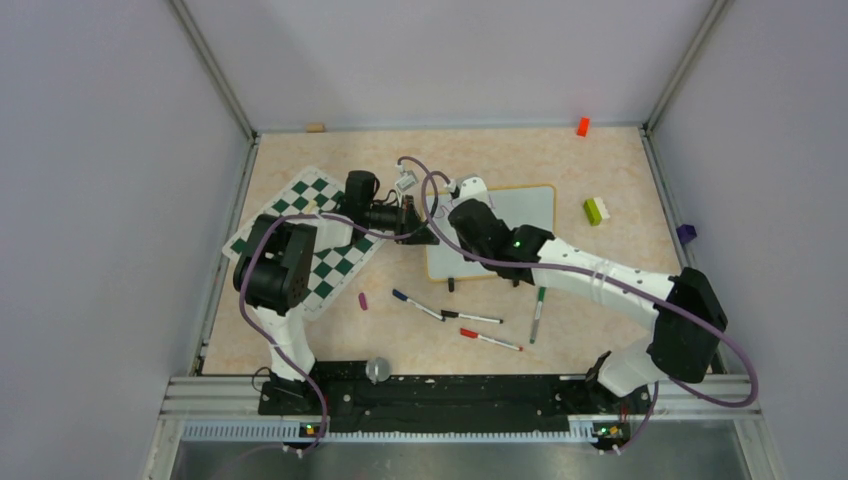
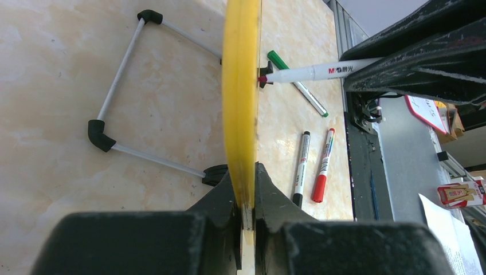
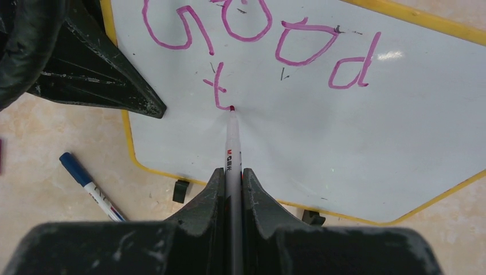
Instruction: Write a sentence on the whiteboard
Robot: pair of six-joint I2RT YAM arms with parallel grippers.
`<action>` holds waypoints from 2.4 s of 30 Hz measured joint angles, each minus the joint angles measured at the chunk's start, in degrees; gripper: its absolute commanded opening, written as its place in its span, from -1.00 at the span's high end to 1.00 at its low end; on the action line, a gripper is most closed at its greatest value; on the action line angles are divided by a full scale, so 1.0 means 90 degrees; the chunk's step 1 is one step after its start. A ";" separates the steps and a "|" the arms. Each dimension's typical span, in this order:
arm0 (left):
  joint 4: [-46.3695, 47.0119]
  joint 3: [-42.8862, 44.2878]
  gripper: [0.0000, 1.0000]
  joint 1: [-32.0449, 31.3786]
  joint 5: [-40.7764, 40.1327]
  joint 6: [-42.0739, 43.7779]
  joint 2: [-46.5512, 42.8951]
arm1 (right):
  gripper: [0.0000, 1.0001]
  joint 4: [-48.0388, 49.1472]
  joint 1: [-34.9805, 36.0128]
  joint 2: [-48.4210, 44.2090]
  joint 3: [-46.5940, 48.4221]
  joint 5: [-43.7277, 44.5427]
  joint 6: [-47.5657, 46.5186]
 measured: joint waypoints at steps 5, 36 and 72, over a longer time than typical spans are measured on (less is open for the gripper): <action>0.0002 0.0000 1.00 0.0000 0.0019 0.0019 0.0000 | 1.00 -0.0066 -0.0058 -0.0185 0.0000 0.0000 -0.0036; 0.0000 0.0005 1.00 -0.0002 0.0022 0.0022 0.0000 | 1.00 0.0228 -0.0172 -0.0886 -0.0474 -0.0333 -0.0216; -0.0002 0.0005 1.00 -0.0005 0.0017 0.0024 0.0000 | 1.00 0.0449 -0.0175 -0.0282 -0.0236 -0.0024 -0.0384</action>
